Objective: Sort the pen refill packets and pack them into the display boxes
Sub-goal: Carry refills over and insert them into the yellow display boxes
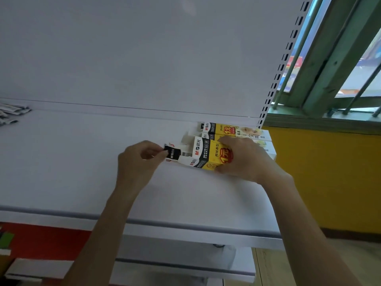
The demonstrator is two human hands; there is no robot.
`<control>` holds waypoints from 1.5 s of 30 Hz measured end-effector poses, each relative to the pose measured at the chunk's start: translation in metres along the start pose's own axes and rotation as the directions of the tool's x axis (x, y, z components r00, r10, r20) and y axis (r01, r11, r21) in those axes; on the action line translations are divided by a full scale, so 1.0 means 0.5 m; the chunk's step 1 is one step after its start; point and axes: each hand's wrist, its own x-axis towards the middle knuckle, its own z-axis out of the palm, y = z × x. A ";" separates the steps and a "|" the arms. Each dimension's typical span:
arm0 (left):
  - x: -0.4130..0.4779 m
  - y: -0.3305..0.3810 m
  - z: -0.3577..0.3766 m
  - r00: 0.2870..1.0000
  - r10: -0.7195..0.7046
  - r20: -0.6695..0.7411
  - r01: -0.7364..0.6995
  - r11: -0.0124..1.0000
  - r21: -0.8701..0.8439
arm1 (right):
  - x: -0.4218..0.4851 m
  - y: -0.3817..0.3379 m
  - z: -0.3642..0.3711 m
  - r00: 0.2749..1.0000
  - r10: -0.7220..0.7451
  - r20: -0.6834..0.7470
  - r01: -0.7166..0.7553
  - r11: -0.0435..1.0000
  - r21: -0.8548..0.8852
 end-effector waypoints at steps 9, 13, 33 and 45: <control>0.003 0.012 0.034 0.928 0.173 0.330 -0.144 0.983 -0.110 | -0.005 0.013 -0.002 1.000 0.002 0.012 -0.002 0.999 0.035; -0.013 0.024 0.059 0.795 0.052 0.605 -0.073 0.997 0.010 | -0.001 0.032 0.018 1.000 0.006 0.010 -0.007 0.997 0.072; -0.255 -0.160 -0.416 0.892 -0.007 -0.452 0.295 0.767 0.571 | 0.058 -0.581 0.238 0.688 -0.609 -0.394 0.713 0.466 0.524; -0.157 -0.433 -0.806 0.904 -0.006 -0.427 0.265 0.790 0.552 | 0.131 -1.024 0.395 0.694 -0.604 -0.392 0.702 0.446 0.555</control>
